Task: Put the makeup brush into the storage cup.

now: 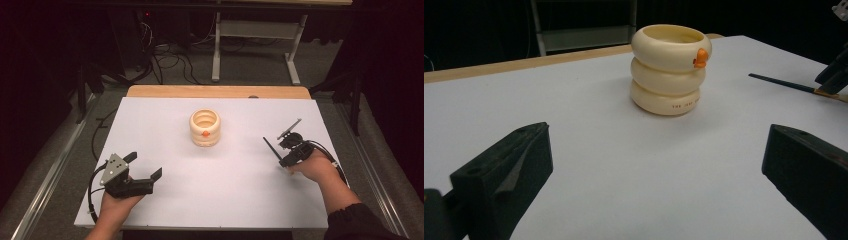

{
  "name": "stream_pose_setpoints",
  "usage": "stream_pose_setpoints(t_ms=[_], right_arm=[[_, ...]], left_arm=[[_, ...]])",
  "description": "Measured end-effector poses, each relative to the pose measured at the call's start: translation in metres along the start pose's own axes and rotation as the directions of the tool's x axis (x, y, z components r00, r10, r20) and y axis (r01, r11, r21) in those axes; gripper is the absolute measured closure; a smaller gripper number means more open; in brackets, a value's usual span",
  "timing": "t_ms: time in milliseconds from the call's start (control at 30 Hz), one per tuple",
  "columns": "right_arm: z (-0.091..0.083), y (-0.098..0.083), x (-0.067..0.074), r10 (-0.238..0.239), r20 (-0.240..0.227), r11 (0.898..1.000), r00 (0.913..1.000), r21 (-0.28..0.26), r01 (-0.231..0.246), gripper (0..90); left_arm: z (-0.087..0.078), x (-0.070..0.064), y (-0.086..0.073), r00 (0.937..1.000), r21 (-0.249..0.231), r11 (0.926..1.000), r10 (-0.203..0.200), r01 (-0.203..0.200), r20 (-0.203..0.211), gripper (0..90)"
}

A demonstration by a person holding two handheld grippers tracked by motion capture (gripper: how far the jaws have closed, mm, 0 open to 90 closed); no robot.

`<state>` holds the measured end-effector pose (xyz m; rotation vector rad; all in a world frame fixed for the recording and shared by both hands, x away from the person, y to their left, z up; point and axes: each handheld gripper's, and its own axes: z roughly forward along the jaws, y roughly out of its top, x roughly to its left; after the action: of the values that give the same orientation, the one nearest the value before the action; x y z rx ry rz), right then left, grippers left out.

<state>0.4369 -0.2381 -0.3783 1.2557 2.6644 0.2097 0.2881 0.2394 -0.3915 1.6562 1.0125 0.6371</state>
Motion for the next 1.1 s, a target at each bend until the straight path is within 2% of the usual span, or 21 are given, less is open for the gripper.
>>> stream_pose_setpoints(t_ms=[67,367,467,500,667,733,1000,1100], right_arm=[[0.003,0.005,-0.001,0.001,-0.005,1.0,1.0,0.01,0.0,71.8],[0.012,0.012,-0.004,-0.007,-0.014,0.999,0.9999,0.04,0.007,81.0],[0.013,0.014,-0.004,-0.004,-0.019,0.999,0.9998,0.048,0.005,82.1],[0.014,0.014,-0.004,-0.018,-0.015,0.999,0.9997,0.051,0.018,82.8],[0.017,0.014,-0.006,0.021,-0.037,0.998,0.9991,0.053,-0.019,83.0],[0.017,0.014,-0.008,0.022,-0.048,0.998,0.9986,0.052,-0.019,83.0],[0.017,0.012,-0.008,0.034,-0.049,0.999,0.9982,0.04,-0.032,85.6],[0.017,0.011,-0.007,0.036,-0.042,0.999,0.9985,0.029,-0.034,85.6]], left_arm=[[0.0,0.0,0.0,1.0,0.001,1.0,0.0,0.0,0.0,0.5],[-0.001,0.001,-0.001,1.0,-0.003,1.0,-0.007,0.007,-0.005,0.5],[-0.001,0.001,-0.001,1.0,-0.005,1.0,-0.008,0.008,-0.004,0.5],[-0.001,0.001,-0.001,1.0,-0.005,1.0,-0.008,0.008,-0.004,0.5],[0.0,-0.001,-0.001,1.0,-0.005,1.0,-0.007,0.007,-0.001,0.5],[0.0,0.0,-0.001,1.0,-0.003,1.0,-0.008,0.008,-0.001,0.5],[0.002,0.0,-0.001,0.9999,-0.003,0.9999,-0.017,0.017,-0.001,0.5],[0.003,-0.002,-0.002,1.0,0.003,1.0,-0.008,0.008,0.003,0.5]])
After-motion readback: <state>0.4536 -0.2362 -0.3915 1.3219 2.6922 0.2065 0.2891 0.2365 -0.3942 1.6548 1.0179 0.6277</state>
